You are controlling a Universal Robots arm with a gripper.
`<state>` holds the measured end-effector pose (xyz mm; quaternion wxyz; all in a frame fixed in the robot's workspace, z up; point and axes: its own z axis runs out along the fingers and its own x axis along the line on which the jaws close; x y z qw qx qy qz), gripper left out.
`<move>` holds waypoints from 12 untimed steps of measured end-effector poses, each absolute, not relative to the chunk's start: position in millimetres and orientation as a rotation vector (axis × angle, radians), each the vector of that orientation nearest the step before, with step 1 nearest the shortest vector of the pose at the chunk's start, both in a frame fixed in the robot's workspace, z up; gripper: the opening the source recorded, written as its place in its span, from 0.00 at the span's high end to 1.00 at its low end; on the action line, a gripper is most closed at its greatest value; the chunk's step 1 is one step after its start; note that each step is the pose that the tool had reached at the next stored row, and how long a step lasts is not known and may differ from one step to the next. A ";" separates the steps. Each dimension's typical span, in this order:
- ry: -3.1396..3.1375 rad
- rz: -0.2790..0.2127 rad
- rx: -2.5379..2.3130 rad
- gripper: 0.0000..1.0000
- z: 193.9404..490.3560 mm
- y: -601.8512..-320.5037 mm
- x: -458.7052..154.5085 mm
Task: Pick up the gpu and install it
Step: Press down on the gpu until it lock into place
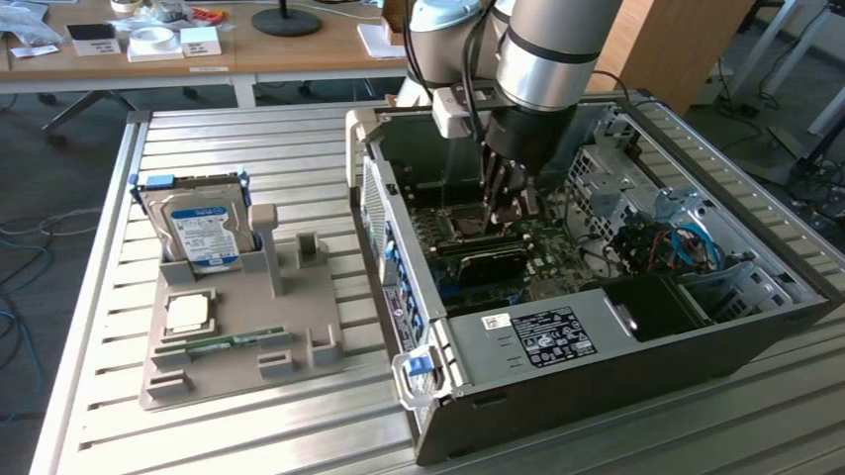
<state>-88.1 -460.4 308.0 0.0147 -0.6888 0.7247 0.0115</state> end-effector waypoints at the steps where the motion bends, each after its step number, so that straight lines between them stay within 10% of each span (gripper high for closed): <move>1: 2.256 0.036 -2.144 0.89 308.0 -460.4 -88.1; 12: 2.256 0.036 -2.144 0.89 308.1 -461.6 -88.2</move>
